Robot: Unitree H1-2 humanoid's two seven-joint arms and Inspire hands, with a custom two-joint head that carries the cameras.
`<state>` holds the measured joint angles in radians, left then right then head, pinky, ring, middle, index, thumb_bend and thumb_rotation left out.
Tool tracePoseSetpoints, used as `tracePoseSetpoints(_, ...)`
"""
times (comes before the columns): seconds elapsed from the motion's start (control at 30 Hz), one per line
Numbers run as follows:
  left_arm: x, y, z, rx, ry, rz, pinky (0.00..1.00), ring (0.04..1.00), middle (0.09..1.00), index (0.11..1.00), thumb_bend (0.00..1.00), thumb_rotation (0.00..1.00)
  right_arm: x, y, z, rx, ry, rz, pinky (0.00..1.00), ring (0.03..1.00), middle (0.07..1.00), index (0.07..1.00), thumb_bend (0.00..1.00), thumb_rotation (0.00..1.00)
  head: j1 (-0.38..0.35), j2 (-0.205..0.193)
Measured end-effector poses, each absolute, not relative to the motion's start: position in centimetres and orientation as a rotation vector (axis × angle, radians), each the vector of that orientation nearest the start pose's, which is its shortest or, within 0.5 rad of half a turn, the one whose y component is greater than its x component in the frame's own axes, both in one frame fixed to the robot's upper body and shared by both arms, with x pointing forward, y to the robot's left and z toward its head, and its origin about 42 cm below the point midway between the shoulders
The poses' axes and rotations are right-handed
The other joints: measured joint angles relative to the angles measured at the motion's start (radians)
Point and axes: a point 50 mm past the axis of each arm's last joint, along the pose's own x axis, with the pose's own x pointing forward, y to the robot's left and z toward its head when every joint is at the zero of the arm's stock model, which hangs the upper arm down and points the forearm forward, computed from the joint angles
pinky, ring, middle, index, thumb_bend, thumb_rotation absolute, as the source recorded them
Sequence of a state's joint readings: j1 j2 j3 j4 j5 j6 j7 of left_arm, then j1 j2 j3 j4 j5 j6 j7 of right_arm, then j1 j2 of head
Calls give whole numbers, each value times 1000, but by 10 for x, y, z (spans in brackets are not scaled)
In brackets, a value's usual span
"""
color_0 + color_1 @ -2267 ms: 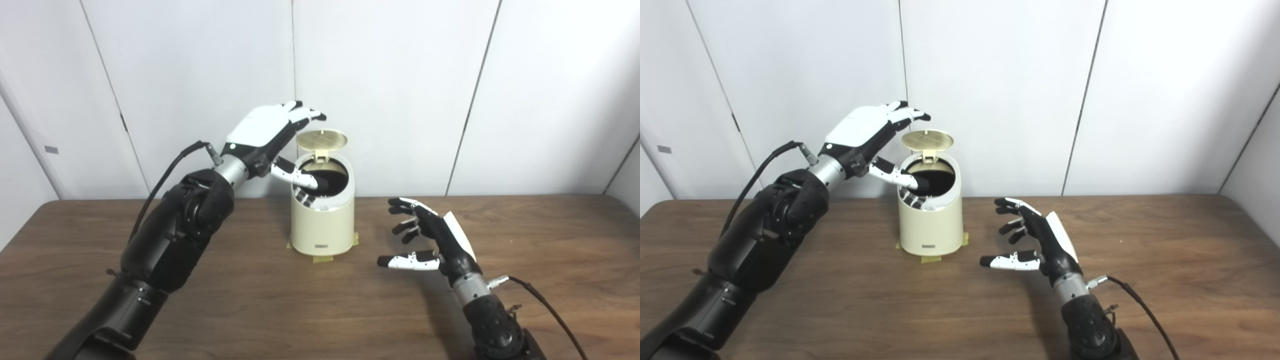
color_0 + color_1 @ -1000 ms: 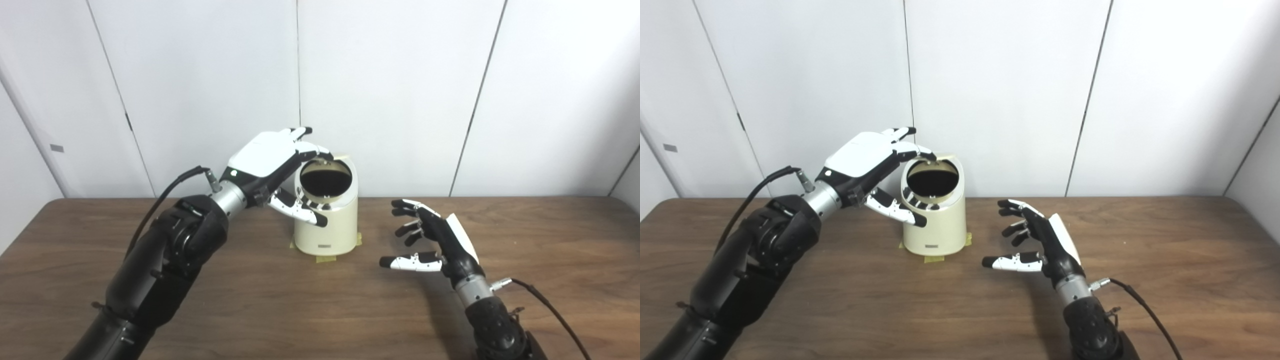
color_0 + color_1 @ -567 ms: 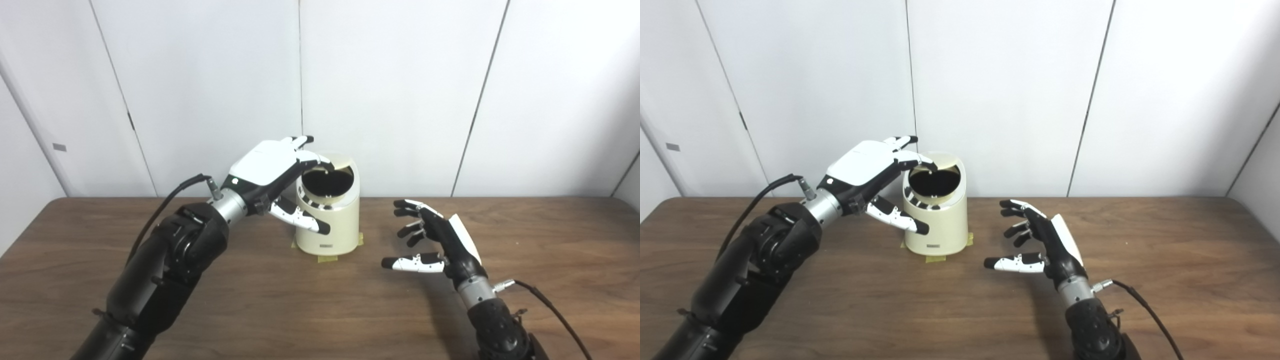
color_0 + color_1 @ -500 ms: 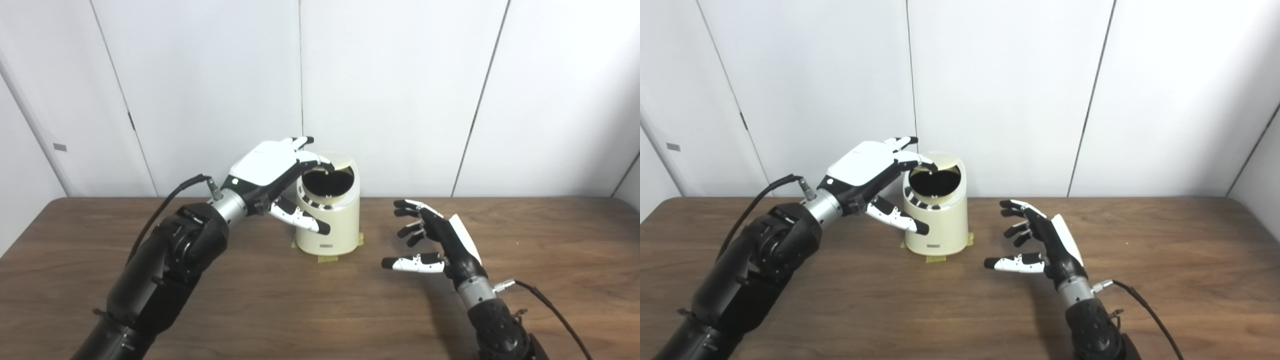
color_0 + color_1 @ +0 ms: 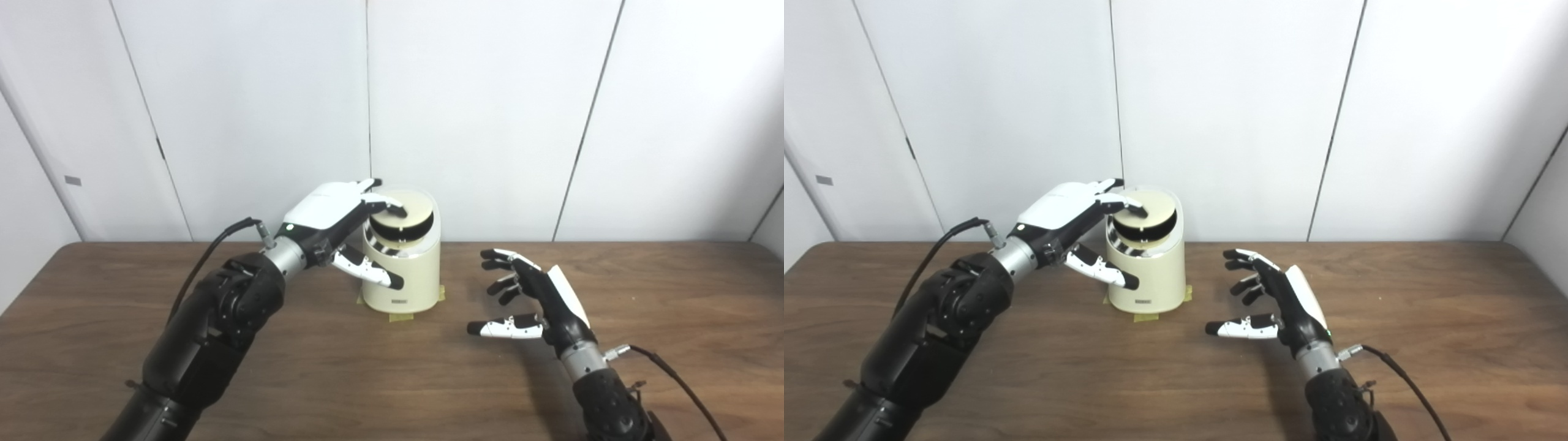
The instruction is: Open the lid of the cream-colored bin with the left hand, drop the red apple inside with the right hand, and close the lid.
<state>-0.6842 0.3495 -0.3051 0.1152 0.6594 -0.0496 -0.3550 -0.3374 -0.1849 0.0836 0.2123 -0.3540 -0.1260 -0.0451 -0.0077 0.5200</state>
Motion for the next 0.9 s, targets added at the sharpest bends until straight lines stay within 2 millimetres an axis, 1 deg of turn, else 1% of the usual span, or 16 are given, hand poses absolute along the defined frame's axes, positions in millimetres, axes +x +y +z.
tracePoseSetpoints(0.17, 453, 185, 280, 1186, -431, -485, 1000, 985, 794, 789, 981, 461, 389, -228, 157, -562, -271, 88, 479, 588, 745, 772, 860, 165, -3, 6)
tracePoseSetpoints(0.3, 454, 186, 278, 1181, -428, -482, 1000, 981, 788, 787, 965, 443, 389, -228, 157, -576, -272, 89, 478, 593, 752, 774, 855, 162, -3, 8)
tracePoseSetpoints(0.43, 454, 186, 277, 1181, -434, -478, 1000, 982, 783, 792, 965, 464, 389, -227, 159, -577, -277, 88, 479, 596, 751, 776, 839, 134, -5, 9)
tracePoseSetpoints(0.57, 455, 186, 276, 1184, -433, -479, 1000, 988, 790, 799, 959, 473, 389, -227, 159, -577, -277, 88, 481, 594, 754, 777, 837, 129, -3, 12)
tracePoseSetpoints(0.7, 454, 184, 275, 1205, -441, -481, 1000, 985, 790, 805, 951, 432, 389, -227, 159, -577, -277, 87, 478, 591, 754, 777, 839, 135, -3, 14)
tracePoseSetpoints(0.9, 450, 178, 274, 1310, -483, -483, 1000, 979, 797, 818, 942, 420, 389, -227, 159, -576, -277, 87, 473, 587, 751, 772, 840, 128, -2, 17)
